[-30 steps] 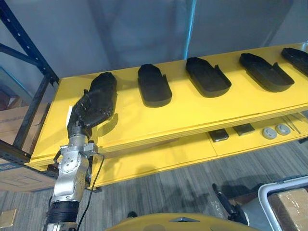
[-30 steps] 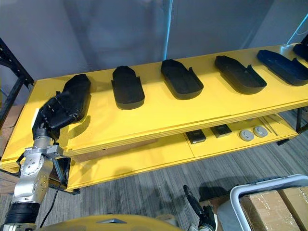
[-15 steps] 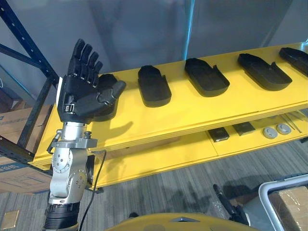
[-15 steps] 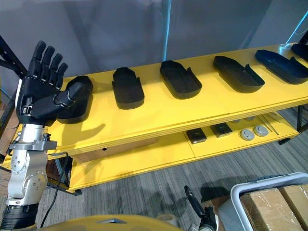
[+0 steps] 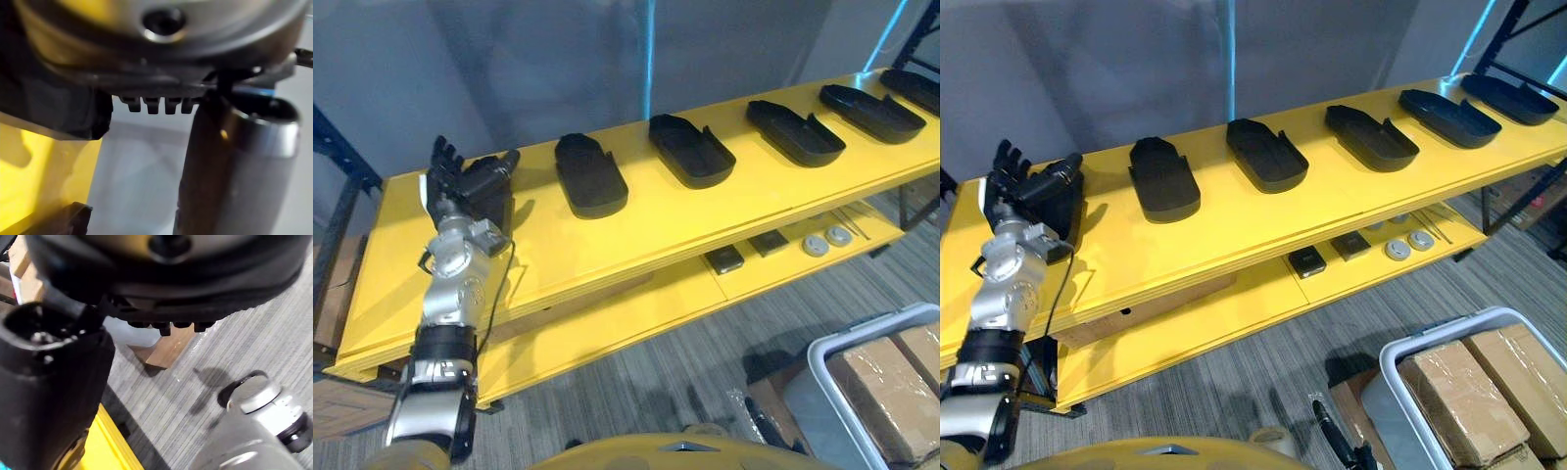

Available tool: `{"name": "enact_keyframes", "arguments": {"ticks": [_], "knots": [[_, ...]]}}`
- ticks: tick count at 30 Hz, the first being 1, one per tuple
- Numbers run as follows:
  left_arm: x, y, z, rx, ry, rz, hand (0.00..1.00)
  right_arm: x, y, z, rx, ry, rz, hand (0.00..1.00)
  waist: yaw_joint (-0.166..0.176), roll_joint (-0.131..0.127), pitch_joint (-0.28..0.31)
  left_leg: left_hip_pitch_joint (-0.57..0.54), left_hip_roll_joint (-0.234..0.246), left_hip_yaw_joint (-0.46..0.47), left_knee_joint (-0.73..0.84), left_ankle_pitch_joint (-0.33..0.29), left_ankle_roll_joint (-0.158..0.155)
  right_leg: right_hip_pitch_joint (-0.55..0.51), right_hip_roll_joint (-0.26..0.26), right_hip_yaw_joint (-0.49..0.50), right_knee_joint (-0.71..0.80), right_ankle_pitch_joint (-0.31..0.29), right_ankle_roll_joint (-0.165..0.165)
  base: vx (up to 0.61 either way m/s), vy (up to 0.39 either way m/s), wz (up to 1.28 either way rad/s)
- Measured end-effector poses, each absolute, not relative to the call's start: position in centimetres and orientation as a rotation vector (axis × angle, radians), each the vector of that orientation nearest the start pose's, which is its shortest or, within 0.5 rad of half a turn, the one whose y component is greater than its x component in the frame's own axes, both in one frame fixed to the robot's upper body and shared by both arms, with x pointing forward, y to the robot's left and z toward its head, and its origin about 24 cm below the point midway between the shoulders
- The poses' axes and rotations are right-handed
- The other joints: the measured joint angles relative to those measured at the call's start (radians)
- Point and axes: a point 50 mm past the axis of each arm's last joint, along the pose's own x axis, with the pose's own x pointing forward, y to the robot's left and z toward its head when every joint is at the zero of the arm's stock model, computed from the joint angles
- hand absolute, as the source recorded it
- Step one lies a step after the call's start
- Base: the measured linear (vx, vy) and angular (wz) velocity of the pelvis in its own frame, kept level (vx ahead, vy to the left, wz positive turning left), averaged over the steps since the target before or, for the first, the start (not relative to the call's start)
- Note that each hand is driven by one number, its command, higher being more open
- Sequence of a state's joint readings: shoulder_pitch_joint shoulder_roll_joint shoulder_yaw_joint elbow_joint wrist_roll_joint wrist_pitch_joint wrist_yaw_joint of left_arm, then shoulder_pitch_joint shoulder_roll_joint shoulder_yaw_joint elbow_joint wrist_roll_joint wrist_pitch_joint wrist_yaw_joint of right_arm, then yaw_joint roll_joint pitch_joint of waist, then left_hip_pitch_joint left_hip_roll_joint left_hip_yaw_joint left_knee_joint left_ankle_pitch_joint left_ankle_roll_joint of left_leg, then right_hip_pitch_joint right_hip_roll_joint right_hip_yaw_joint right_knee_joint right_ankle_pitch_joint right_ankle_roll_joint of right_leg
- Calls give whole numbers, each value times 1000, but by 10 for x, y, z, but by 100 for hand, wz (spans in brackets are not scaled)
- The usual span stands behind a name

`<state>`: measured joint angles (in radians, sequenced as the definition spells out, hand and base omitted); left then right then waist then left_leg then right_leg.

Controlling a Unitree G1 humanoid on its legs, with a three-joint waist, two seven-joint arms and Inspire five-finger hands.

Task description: Walk over and take three plastic housings, then place them on the shelf

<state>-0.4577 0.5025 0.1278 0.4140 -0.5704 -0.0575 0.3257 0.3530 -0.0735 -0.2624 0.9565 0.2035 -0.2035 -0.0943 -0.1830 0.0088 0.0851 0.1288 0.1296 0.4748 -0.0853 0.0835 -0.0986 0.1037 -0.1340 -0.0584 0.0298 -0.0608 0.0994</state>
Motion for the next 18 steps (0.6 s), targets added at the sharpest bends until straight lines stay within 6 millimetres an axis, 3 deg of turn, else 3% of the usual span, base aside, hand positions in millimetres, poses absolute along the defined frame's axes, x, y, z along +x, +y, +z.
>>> {"name": "enact_keyframes", "arguments": {"ticks": [6, 8, 18], "knots": [[342, 295, 186, -159, -334, 472, 100, 8, -232, -153, 133, 1039, -594, 100, -26, 14, 9, 5, 2, 21, 0, -2, -2, -18, 3, 38, 14, 1, -2, 20, -4, -16], [342, 296, 194, -151, -359, 468, 100, 10, -233, -152, 136, 1027, -586, 100, -44, 15, 10, 6, 3, 25, 0, -4, -3, -29, 3, 43, 21, 1, -2, -42, 5, -17], [349, 300, 198, -132, -288, 464, 100, 5, -232, -152, 146, 1032, -563, 100, -70, 14, 38, 23, 2, 63, 1, -18, -6, -51, 7, 93, 42, 4, 5, -33, 2, -13]]}}
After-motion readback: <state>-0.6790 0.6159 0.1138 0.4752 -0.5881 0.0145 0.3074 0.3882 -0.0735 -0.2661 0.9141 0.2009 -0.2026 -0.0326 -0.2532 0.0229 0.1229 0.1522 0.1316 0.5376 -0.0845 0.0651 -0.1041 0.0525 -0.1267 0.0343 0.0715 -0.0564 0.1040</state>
